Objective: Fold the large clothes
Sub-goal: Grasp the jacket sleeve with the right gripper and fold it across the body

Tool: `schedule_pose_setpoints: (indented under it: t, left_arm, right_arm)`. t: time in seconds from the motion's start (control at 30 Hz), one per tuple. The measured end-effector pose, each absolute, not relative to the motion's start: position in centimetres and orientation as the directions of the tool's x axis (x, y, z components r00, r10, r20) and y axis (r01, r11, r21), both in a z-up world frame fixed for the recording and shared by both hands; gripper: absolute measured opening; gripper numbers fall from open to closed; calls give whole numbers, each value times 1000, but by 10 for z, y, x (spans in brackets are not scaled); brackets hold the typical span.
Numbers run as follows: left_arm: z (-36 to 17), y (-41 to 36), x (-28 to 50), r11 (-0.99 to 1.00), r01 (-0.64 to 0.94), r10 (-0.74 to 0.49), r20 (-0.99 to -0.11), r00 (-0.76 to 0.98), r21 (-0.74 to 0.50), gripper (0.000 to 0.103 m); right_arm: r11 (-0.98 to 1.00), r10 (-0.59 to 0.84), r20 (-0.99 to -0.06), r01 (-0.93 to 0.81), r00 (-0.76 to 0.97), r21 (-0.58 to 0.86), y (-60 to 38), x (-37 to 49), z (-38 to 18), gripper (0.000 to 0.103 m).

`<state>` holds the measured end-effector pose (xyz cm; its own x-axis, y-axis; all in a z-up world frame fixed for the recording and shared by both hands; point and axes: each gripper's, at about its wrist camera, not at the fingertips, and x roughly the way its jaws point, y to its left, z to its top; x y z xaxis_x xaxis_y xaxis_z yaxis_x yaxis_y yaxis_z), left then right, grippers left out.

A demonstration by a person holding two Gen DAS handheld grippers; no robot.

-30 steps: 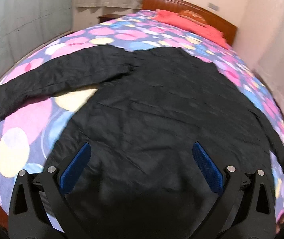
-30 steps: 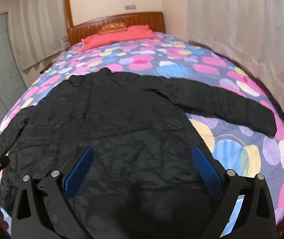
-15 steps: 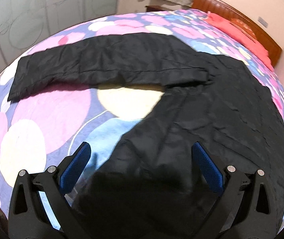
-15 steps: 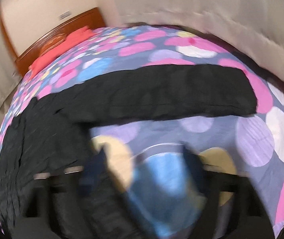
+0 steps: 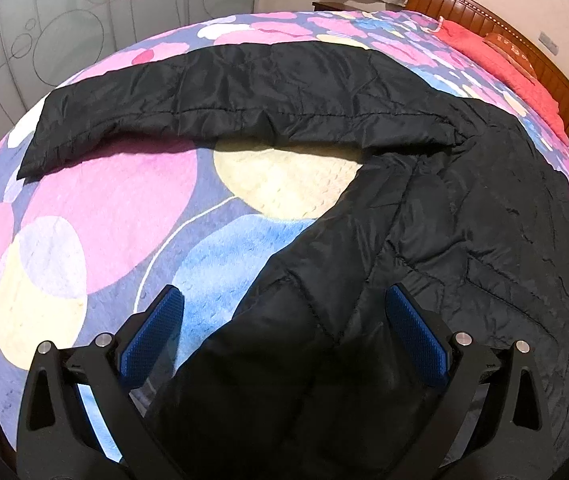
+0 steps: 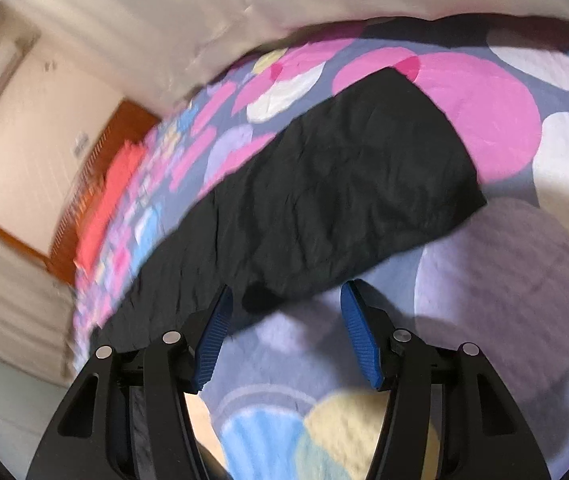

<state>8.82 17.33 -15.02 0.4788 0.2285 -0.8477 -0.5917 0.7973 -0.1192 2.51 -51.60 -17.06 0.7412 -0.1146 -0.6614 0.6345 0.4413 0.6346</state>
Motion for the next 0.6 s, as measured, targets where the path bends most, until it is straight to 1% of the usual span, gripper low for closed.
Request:
schedule_pose_setpoints:
  t: [0.17, 0.23, 0.3, 0.33, 0.37, 0.47, 0.53, 0.6]
  left_arm:
    - [-149, 171, 87, 794, -597, 237, -848, 474, -112, 101]
    - [-148, 171, 91, 795, -598, 247, -847, 470, -101, 101]
    - [-150, 171, 91, 798, -596, 253, -848, 466, -89, 101]
    - [-152, 170, 92, 799, -595, 255, -848, 465, -87, 101]
    - [-152, 170, 92, 799, -596, 256, -848, 464, -85, 101]
    - [-154, 169, 92, 802, -593, 267, -844, 465, -72, 101]
    - [-157, 168, 93, 803, -592, 269, -843, 465, -70, 101]
    - [-158, 169, 93, 803, -592, 271, -843, 465, -69, 101]
  right_arm:
    - [335, -126, -589, 593, 798, 732, -535, 25, -181, 56]
    - [316, -140, -568, 580, 811, 751, -539, 24, -182, 56]
    - [322, -164, -567, 587, 807, 743, -542, 22, -182, 49]
    - [326, -182, -579, 604, 795, 727, -543, 24, -182, 36]
    - [327, -190, -590, 617, 785, 716, -545, 25, -183, 27]
    - [339, -191, -586, 613, 787, 713, -550, 26, -182, 17]
    - [399, -214, -592, 623, 777, 673, -545, 33, -169, 15]
    - [459, -241, -579, 617, 779, 639, -538, 38, -153, 14]
